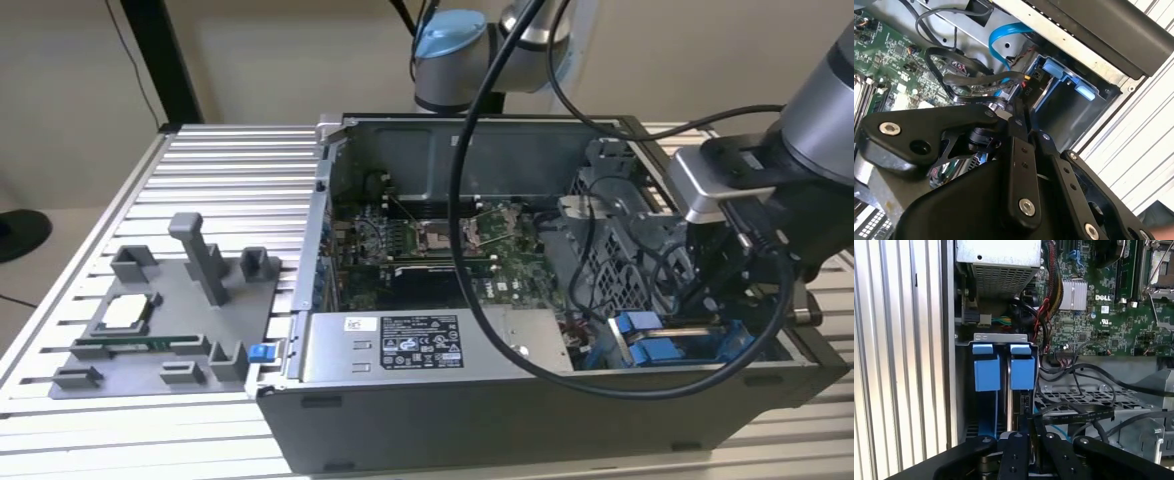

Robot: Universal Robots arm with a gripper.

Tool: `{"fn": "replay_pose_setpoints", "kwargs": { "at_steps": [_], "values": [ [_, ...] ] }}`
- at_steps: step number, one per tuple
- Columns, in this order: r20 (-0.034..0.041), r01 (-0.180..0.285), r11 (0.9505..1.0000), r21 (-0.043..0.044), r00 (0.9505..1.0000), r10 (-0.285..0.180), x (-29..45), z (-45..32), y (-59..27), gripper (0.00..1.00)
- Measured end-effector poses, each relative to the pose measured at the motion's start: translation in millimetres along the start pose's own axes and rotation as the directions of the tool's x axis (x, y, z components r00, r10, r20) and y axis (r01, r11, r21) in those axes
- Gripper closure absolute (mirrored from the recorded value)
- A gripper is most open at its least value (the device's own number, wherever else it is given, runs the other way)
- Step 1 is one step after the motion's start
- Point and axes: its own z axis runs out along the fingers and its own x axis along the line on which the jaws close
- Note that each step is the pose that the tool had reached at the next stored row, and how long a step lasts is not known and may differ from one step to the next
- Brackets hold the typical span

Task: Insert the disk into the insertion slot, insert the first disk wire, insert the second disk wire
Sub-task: 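Insert the second disk wire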

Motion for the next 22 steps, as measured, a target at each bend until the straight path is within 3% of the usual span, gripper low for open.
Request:
{"fn": "replay_pose_setpoints", "kwargs": {
  "at_steps": [15,22],
  "values": [
    [-0.0002,0.000,1.0000,0.0003,1.0000,0.000,0.3,1.8,0.1,1.00],
    [-0.0012,0.001,1.0000,0.0015,1.0000,-0.001,1.2,7.6,0.5,1.00]
  ]
}}
